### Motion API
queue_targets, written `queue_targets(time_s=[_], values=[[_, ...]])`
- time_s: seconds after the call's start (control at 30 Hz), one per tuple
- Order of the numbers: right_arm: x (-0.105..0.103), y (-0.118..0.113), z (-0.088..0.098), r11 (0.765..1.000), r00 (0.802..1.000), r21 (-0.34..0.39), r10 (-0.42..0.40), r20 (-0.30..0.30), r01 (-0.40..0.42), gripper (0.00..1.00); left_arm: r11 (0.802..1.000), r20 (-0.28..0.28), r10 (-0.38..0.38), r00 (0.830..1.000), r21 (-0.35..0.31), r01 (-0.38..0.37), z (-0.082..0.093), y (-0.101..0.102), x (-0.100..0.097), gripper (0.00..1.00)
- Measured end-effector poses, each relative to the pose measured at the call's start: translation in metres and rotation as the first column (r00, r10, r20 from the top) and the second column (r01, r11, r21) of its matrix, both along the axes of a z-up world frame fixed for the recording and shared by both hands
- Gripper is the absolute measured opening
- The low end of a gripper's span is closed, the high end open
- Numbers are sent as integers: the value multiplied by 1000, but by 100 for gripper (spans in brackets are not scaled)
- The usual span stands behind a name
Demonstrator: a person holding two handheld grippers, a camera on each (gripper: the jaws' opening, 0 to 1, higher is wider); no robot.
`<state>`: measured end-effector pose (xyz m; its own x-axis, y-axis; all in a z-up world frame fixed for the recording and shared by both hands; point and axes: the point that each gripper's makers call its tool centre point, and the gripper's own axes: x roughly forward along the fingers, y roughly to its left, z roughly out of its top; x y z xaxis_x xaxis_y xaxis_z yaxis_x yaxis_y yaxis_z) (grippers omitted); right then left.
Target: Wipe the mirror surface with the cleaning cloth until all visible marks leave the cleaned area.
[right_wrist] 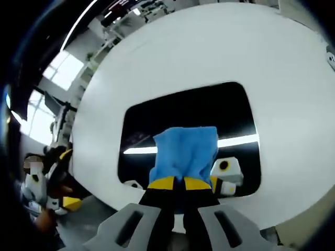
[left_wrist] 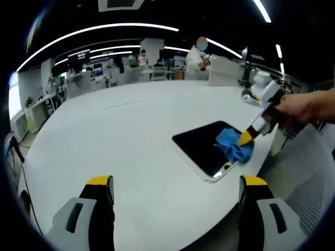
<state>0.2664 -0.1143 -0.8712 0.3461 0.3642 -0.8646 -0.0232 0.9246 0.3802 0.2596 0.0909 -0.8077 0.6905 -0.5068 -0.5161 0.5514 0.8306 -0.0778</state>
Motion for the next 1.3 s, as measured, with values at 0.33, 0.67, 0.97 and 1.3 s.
queue_targets(time_s=[0.33, 0.67, 0.97, 1.3], values=[[2, 27, -1, 1000, 1000, 10, 24, -3, -24, 0, 1000, 1, -3, 1000, 4, 3, 0, 0, 0, 100], [2, 45, -1, 999, 999, 6, 51, 0, -51, 0, 1000, 5, 2, 1000, 1, -2, 1, 0, 0, 100], [3, 60, 0, 999, 999, 12, 50, 9, -50, 0, 1000, 0, -6, 1000, -7, 6, 2, -3, -1, 100], [1, 78, 1, 997, 997, 6, 72, 11, -73, 0, 1000, 1, -27, 1000, 4, 27, 2, -6, -3, 100]])
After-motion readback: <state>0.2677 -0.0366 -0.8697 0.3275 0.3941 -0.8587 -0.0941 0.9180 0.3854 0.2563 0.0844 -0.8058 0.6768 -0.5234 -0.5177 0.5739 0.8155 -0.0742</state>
